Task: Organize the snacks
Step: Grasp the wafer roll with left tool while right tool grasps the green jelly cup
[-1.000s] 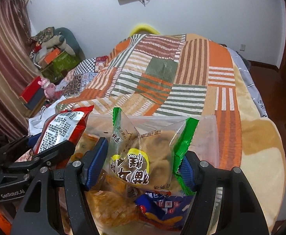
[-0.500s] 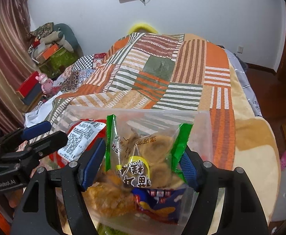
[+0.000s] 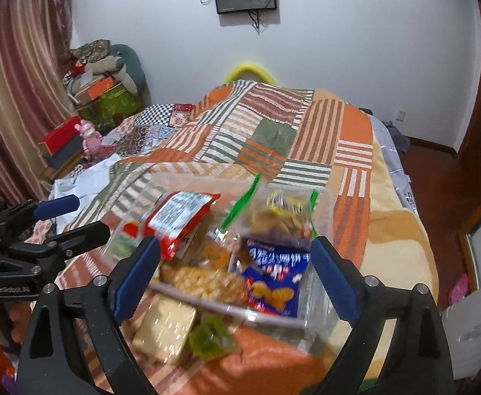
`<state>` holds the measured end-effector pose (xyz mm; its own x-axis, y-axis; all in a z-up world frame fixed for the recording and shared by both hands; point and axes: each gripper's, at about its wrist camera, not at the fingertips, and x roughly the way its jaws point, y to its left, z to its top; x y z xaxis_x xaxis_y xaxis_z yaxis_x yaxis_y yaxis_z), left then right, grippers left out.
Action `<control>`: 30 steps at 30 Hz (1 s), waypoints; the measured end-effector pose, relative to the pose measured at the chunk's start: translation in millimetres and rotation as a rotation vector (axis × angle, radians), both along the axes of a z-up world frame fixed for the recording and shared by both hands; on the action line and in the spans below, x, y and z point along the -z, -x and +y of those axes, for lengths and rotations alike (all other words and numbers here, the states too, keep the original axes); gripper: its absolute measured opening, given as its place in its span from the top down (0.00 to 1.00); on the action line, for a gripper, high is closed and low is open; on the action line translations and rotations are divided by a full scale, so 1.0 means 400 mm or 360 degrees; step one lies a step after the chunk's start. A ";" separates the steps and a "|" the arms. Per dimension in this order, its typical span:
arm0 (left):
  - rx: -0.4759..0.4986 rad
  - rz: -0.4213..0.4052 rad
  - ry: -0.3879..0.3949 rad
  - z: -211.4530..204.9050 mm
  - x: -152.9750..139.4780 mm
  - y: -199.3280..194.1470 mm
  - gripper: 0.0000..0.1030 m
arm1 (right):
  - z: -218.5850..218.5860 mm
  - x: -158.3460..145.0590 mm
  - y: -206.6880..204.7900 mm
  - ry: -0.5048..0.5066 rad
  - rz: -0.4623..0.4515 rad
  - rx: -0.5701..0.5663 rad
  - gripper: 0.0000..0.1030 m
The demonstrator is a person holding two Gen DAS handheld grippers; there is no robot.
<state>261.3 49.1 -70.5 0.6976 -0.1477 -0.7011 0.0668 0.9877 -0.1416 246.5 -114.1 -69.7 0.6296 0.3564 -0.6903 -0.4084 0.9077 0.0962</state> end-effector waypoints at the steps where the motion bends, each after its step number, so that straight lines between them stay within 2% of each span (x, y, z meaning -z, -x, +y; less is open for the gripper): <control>1: 0.0003 0.0013 -0.0004 0.003 0.005 0.012 0.10 | -0.001 0.001 0.012 0.0011 -0.0007 -0.0003 0.11; 7: 0.0018 0.0117 -0.0048 0.013 0.062 0.083 0.10 | -0.004 0.031 0.079 0.0062 0.0021 -0.0027 0.11; 14: -0.0055 0.0346 0.0031 0.038 0.189 0.125 0.10 | -0.020 0.107 0.121 0.0118 0.0119 -0.0018 0.11; 17: -0.0071 0.0406 0.0026 0.020 0.237 0.120 0.10 | -0.020 0.142 0.132 0.0156 0.0155 -0.0005 0.11; 20: -0.0096 0.0407 -0.0037 -0.002 0.260 0.115 0.10 | -0.017 0.177 0.136 0.0177 0.0209 -0.0004 0.11; 24: -0.0085 0.0366 -0.0228 -0.018 0.279 0.124 0.10 | -0.009 0.204 0.139 0.0185 0.0245 -0.0010 0.12; 28: -0.0064 0.0340 -0.0289 0.009 0.276 0.157 0.10 | 0.002 0.217 0.130 0.0208 0.0248 -0.0031 0.13; 30: -0.0060 0.0343 -0.0309 0.032 0.277 0.175 0.10 | 0.009 0.223 0.123 0.0208 0.0258 -0.0037 0.17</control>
<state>191.5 61.8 -181.2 0.5321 0.0267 -0.8463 0.0184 0.9989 0.0431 197.3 -110.4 -158.7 0.4992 0.2703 -0.8232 -0.4183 0.9072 0.0443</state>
